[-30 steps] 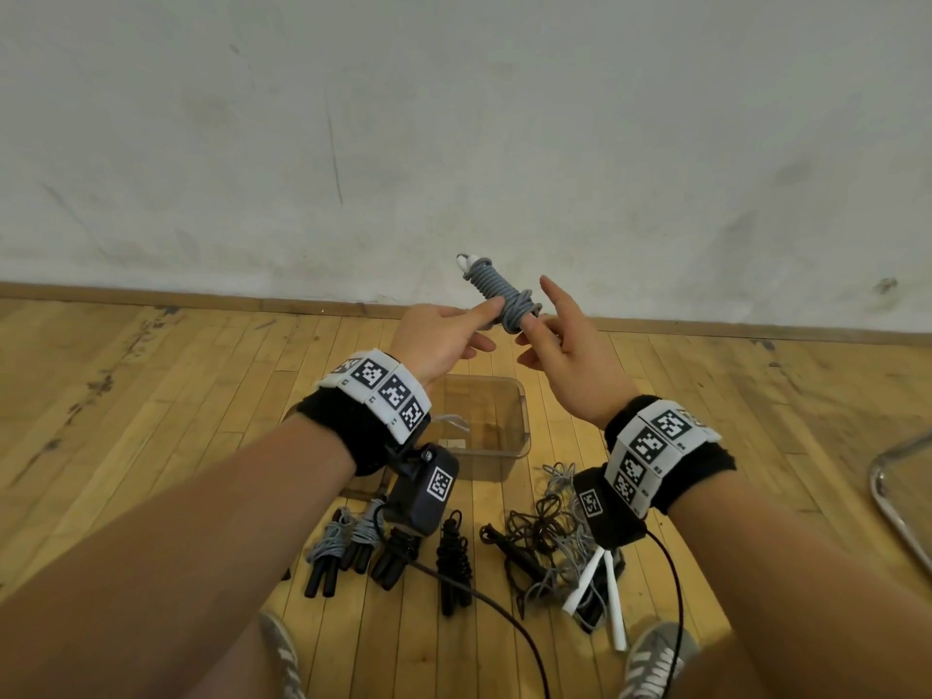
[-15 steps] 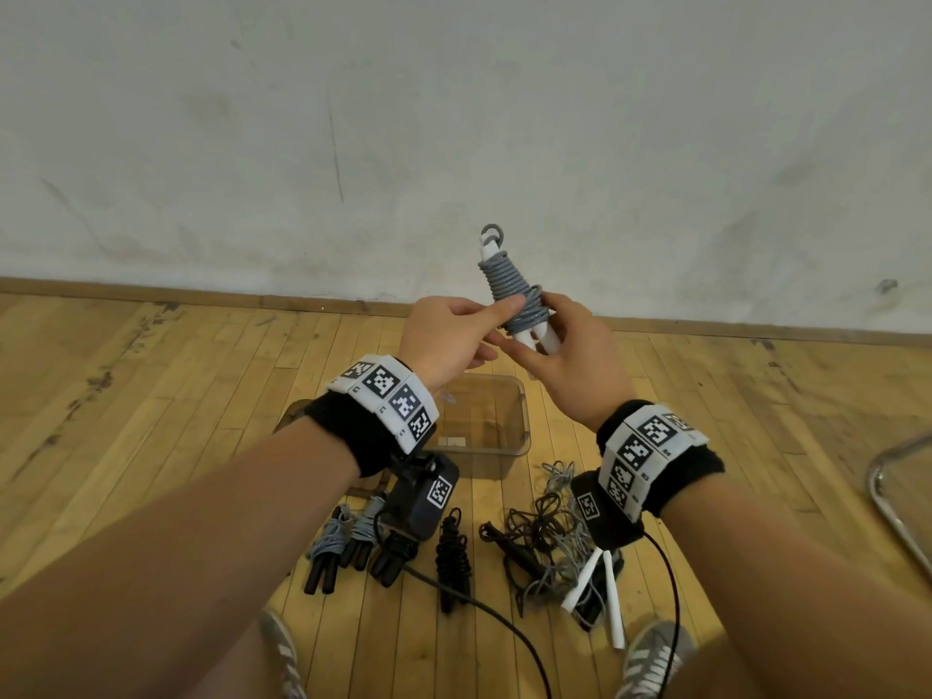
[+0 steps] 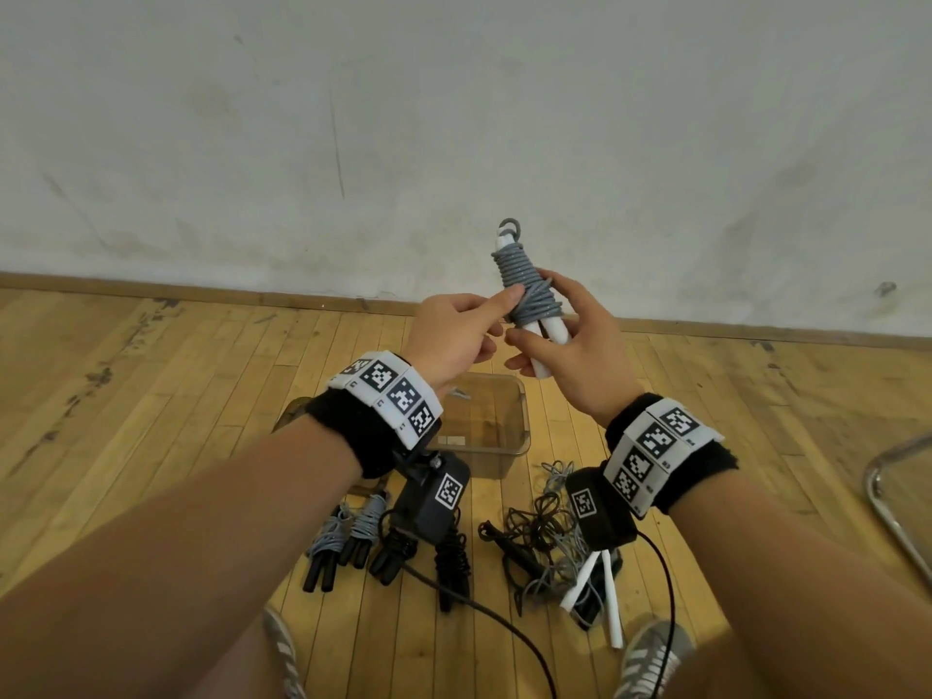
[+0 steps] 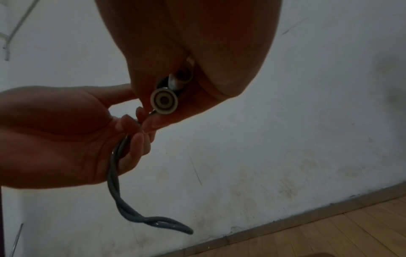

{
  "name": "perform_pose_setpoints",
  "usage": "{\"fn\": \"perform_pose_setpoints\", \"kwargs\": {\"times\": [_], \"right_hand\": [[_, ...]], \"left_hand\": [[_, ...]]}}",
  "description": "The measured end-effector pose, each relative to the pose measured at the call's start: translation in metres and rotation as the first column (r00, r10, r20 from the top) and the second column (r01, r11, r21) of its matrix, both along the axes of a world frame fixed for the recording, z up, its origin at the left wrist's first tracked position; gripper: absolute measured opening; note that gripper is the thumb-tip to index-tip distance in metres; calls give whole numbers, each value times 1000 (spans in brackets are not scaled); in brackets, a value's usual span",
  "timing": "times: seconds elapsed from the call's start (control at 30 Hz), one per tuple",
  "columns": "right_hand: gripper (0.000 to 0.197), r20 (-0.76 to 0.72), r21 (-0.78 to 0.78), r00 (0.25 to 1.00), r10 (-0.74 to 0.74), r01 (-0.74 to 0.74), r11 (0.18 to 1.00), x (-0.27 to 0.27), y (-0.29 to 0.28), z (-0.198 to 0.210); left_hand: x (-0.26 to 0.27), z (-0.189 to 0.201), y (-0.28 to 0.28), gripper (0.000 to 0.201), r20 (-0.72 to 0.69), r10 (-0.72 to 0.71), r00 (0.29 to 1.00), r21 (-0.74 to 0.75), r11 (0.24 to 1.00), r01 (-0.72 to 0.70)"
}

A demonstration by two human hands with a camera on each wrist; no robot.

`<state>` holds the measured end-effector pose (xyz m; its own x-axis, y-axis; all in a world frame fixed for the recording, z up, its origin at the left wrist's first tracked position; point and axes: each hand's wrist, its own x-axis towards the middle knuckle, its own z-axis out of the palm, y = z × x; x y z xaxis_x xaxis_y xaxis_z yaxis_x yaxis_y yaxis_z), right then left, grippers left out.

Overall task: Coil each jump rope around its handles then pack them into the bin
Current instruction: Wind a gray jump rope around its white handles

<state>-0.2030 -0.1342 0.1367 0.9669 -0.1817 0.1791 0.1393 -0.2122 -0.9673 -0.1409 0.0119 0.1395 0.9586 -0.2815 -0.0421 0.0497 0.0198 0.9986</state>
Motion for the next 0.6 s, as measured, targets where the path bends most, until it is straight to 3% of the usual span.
{"fn": "perform_pose_setpoints", "kwargs": {"times": [0.13, 0.33, 0.5, 0.6], "right_hand": [[58, -49, -22, 999, -24, 23, 999, -1, -2, 3], [51, -19, -315, 999, -36, 28, 949, -1, 2, -1], [54, -40, -359, 996, -81, 61, 931, 0, 0, -2], [56, -66, -274, 996, -61, 41, 961, 1, 0, -3]], "left_hand": [[0, -2, -1, 49, -35, -22, 999, 37, 999, 23], [-2, -1, 0, 54, -25, 19, 1000, 136, 991, -16], [1, -5, -1, 48, -110, -75, 991, 67, 994, 83], [4, -6, -1, 42, -137, -88, 987, 20, 996, 92]]}}
